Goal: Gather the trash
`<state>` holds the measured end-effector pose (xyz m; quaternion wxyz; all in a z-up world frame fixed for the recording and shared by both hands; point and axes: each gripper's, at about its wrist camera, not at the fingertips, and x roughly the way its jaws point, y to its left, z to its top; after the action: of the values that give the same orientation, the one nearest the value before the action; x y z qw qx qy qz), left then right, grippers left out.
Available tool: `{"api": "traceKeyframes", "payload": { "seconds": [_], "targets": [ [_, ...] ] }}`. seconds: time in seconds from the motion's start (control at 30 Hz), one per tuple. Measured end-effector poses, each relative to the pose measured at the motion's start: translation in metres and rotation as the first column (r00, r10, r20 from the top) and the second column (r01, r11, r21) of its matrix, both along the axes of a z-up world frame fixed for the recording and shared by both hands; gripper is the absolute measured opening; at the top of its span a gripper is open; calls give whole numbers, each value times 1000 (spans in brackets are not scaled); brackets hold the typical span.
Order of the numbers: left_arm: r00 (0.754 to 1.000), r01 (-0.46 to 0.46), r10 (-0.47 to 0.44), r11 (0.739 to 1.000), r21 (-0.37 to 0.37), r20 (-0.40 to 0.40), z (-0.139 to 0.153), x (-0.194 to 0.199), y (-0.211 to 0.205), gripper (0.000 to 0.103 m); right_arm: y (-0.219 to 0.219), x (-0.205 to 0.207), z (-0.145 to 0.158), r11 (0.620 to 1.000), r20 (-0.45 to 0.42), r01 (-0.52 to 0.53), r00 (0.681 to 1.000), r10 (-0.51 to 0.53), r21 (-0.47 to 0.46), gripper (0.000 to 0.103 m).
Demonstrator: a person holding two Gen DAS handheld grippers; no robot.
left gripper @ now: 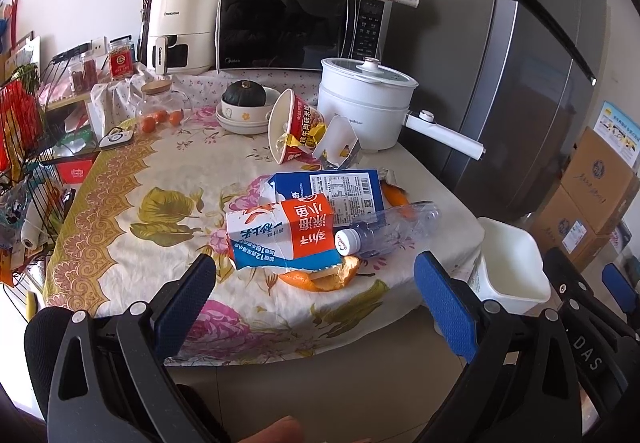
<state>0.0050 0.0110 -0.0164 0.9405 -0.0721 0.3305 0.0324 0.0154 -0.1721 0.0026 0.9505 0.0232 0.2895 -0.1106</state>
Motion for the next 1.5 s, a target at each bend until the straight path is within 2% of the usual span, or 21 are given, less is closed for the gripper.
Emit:
{"api": "traceKeyframes", "payload": {
  "seconds": [0.7, 0.87, 1.03, 1.1, 1.17, 1.27, 1.33, 1.4, 1.5],
  "targets": [
    [999, -11, 11, 1000, -5, -30, -7, 1, 1, 96, 2, 0, -5, 1000, -8, -7, 1000, 7, 0, 96],
    [998, -18, 17, 999, -31, -58, -11, 4, 6, 96, 1, 3, -8, 999, -28, -31, 999, 32, 40, 96],
    [993, -38, 23, 992, -121, -118, -18, 17, 26, 96, -6, 11, -16, 992, -71, -71, 994, 78, 106, 96],
    [988, -60, 30, 979, -197, -150, -22, 25, 46, 96, -13, 18, -22, 987, -97, -79, 991, 92, 137, 96],
    [985, -88, 39, 952, -294, -169, -24, 34, 67, 96, -23, 28, -32, 977, -138, -88, 984, 116, 192, 96],
    [984, -129, 60, 886, -446, -165, -23, 48, 103, 96, -39, 39, -49, 952, -188, -91, 971, 151, 293, 96],
    [988, -130, 67, 849, -512, -140, -21, 59, 121, 96, -47, 45, -61, 937, -206, -94, 963, 171, 337, 96],
    [991, -120, 67, 842, -525, -119, -18, 69, 130, 96, -52, 50, -71, 929, -224, -91, 958, 181, 359, 96],
    [997, -70, 40, 863, -500, -70, -19, 90, 137, 96, -57, 60, -88, 903, -267, -98, 937, 225, 418, 96]
  ]
}}
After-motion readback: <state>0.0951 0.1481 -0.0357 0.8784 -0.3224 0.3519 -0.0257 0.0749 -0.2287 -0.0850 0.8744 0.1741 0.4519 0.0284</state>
